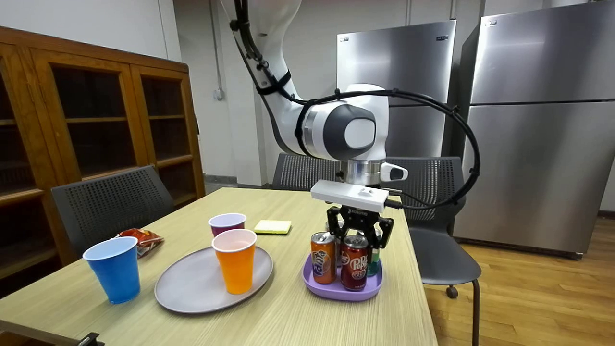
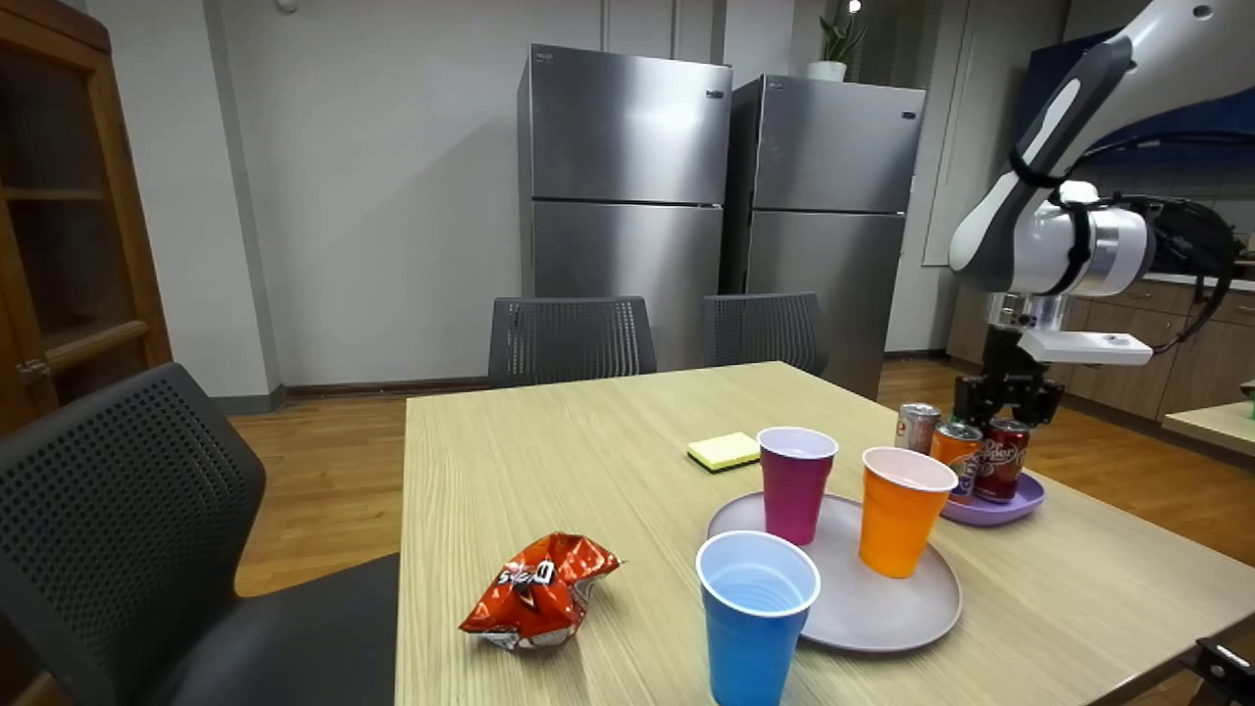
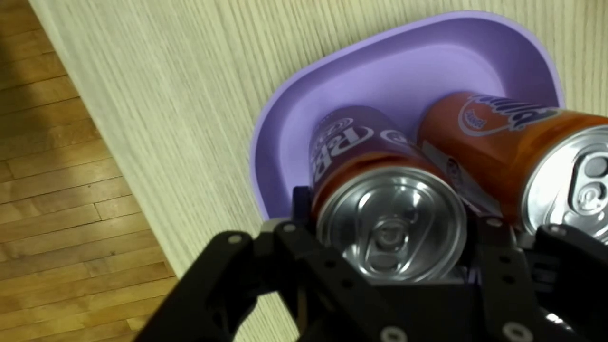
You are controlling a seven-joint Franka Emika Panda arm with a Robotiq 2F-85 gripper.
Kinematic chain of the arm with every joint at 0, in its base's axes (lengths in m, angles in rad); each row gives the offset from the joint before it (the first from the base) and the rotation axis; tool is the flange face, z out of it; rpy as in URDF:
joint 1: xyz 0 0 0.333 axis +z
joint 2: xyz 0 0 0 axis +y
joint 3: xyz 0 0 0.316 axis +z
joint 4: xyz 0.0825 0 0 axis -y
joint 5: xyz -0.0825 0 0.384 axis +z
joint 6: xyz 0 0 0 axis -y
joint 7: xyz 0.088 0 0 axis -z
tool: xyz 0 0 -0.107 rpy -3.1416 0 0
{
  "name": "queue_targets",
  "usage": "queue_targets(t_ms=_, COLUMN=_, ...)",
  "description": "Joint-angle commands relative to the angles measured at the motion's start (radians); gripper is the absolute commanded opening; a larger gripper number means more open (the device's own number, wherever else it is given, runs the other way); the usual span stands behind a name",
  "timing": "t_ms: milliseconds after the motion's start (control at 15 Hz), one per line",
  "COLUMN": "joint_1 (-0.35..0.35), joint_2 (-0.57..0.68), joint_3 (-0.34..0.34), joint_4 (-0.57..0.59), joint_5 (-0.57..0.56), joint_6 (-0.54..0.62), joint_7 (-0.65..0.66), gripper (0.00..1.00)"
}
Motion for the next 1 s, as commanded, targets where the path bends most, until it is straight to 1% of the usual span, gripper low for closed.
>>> queue_targets(t_ms=0, joint_1=-0.016, joint_2=-0.014, joint_3=0.016, joint_4=0.003, joint_5=0.003, joint_6=0.004, joint_7=-0.014, gripper=0.95)
queue_targets(t_ms=67, joint_1=-0.016, joint_2=-0.016, joint_3=0.015, joint_4=0.002, joint_5=0.003, joint_6=0.007, joint_7=-0.013, gripper=0.99)
queue_targets(t_ms=133, joint_1=-0.016, joint_2=-0.019, joint_3=0.015, joint_4=0.0, joint_5=0.003, joint_6=0.009, joint_7=-0.012, gripper=1.0)
queue_targets(t_ms=533, joint_1=-0.026, joint_2=-0.05, joint_3=0.017, joint_4=-0.019, joint_5=0.012, joint_6=0.033, joint_7=-0.021, gripper=1.0)
queue_targets(t_ms=933, joint_1=-0.029, joint_2=-0.128, joint_3=0.015, joint_4=-0.061, joint_5=0.014, joint_6=0.052, joint_7=-0.027, gripper=1.0)
